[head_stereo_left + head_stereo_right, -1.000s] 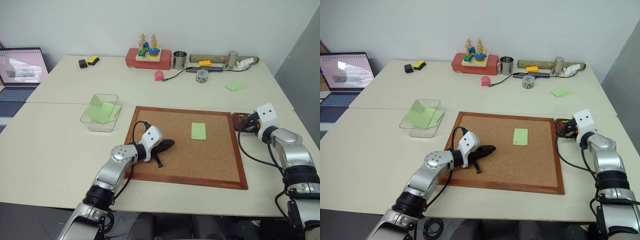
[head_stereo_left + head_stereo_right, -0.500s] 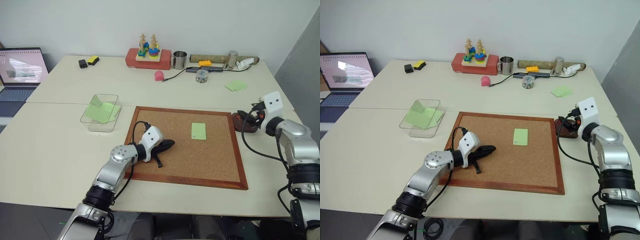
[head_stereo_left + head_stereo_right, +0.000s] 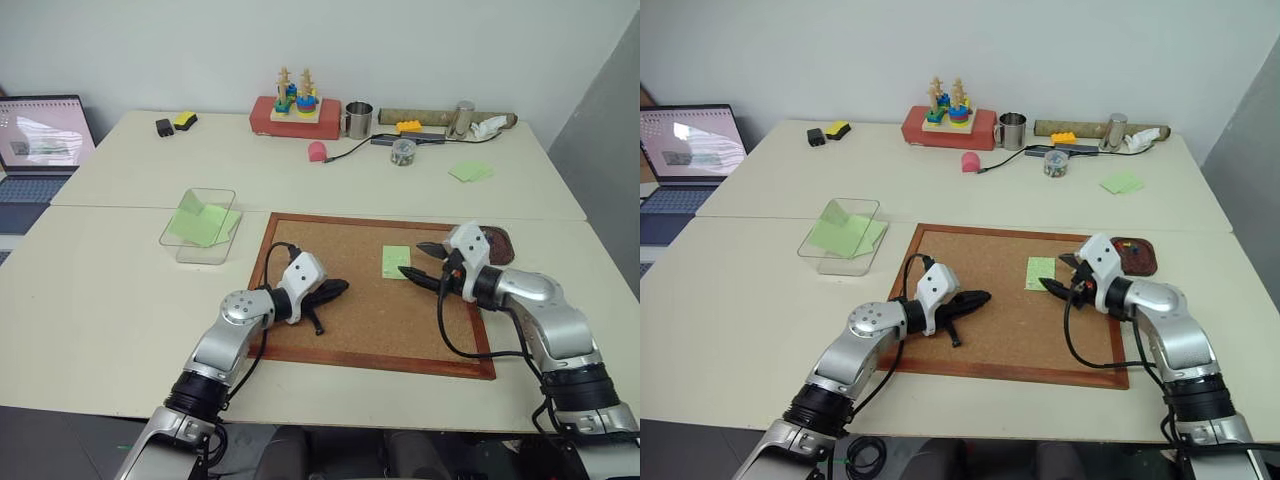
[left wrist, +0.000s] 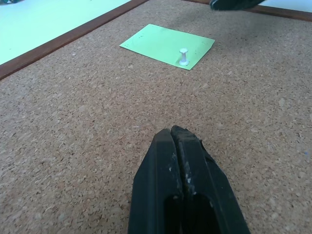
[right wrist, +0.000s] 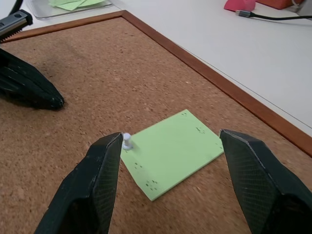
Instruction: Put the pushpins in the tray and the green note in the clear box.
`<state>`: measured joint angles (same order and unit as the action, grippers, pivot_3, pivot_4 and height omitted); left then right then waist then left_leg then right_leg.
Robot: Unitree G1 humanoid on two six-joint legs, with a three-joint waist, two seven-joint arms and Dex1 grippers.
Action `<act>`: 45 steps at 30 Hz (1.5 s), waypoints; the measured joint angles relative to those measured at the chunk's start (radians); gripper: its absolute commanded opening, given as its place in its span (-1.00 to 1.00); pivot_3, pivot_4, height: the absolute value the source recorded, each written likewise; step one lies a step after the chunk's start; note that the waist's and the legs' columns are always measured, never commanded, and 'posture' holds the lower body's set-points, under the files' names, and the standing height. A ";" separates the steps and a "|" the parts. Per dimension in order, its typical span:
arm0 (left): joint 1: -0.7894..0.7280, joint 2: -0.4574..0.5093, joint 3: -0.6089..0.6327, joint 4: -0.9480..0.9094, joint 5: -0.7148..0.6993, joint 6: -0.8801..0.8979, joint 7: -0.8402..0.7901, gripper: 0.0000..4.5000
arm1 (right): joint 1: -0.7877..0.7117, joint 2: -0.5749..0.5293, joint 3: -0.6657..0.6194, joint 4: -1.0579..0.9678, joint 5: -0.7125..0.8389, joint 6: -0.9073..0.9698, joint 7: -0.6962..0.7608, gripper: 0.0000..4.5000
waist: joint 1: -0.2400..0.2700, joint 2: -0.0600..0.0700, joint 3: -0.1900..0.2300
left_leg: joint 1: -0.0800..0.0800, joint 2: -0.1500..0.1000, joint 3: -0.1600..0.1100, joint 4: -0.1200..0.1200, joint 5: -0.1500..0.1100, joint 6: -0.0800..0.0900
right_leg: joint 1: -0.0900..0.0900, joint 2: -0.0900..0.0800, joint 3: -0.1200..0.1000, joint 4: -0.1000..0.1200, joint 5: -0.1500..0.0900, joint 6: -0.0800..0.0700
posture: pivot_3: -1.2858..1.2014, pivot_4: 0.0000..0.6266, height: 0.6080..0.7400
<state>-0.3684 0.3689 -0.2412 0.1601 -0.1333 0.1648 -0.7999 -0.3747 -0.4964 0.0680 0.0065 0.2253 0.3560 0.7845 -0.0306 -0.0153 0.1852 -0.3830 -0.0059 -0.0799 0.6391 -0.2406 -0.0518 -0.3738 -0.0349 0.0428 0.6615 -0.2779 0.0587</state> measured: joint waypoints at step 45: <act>-0.009 -0.022 0.048 -0.003 -0.029 0.034 0.021 -0.66 | -0.095 -0.021 0.072 -0.011 -0.086 -0.214 0.112 -1.00 | 0.000 -0.001 0.001 | 0.000 0.000 0.000 -0.003 0.000 0.000 | -0.001 0.000 0.000 -0.001 0.000 0.000 | 0.03 -0.52 1.00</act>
<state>-0.3771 0.3465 -0.1935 0.1571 -0.1622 0.1990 -0.7793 -0.4698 -0.5176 0.1404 -0.0046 0.1388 0.1421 0.8970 -0.0302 -0.0161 0.1858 -0.3834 -0.0059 -0.0802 0.6363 -0.2405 -0.0518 -0.3749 -0.0349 0.0423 0.6602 -0.2779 0.0586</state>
